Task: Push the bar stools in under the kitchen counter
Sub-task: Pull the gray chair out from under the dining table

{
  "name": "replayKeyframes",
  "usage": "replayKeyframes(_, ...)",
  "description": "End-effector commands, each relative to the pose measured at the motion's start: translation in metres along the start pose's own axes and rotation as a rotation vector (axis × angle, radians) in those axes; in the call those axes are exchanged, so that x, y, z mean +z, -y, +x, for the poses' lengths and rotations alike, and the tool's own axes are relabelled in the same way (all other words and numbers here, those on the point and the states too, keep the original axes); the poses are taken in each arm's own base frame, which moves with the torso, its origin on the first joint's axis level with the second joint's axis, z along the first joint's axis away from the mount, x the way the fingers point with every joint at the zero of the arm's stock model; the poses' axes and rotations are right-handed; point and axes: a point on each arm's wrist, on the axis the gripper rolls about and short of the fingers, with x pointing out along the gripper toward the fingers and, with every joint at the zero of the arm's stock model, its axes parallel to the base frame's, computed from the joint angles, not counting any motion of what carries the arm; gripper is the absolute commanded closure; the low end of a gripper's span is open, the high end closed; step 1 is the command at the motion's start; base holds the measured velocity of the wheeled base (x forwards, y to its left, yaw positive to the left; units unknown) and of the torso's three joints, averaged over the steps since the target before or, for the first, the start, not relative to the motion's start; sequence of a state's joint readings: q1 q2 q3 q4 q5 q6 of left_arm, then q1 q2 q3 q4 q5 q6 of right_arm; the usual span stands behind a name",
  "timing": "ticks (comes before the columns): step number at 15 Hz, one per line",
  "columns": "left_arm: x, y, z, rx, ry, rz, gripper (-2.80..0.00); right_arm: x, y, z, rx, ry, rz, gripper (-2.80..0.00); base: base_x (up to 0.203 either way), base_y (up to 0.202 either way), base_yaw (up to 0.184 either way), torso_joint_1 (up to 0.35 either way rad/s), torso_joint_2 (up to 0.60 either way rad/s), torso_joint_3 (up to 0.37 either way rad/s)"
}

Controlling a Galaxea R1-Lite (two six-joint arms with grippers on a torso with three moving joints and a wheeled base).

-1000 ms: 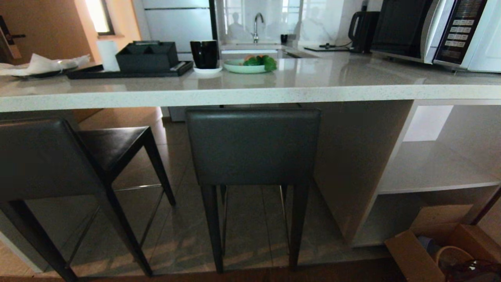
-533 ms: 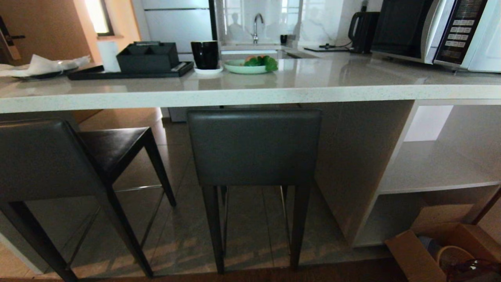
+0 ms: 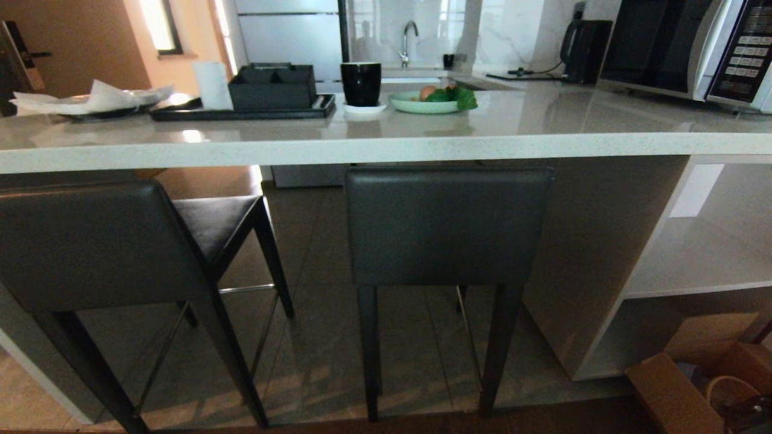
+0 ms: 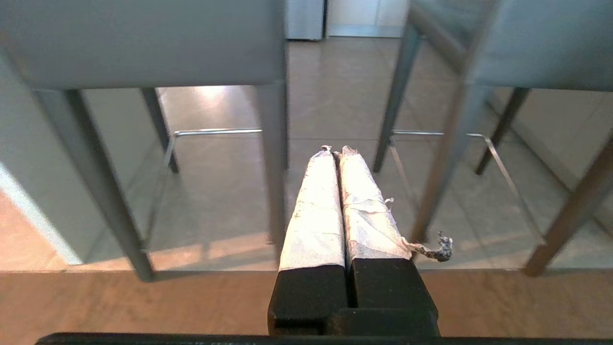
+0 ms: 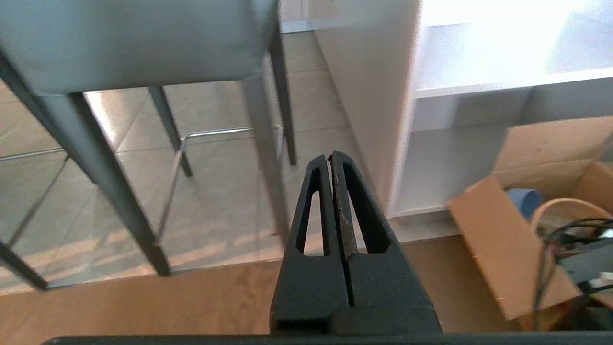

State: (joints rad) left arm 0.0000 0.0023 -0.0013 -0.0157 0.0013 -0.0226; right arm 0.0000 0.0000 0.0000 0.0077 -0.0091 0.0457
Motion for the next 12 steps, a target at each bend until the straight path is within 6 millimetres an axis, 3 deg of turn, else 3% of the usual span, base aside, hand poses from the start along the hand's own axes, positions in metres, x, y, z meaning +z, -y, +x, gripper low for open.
replayKeyframes(1,0.0000,0.0000,0.0000,0.000,-0.001,0.000,0.00,-0.0004,0.0000,0.0002,0.000,-0.003,0.000,0.00,0.000,0.195,-0.002,0.007,0.01,0.012)
replayKeyframes(12,-0.0002,0.0000,0.0001,0.000,-0.002,-0.001,0.00,-0.0004,0.0000,0.0001,0.000,-0.002,0.000,0.00,0.000,0.198,0.000,0.001,0.00,0.003)
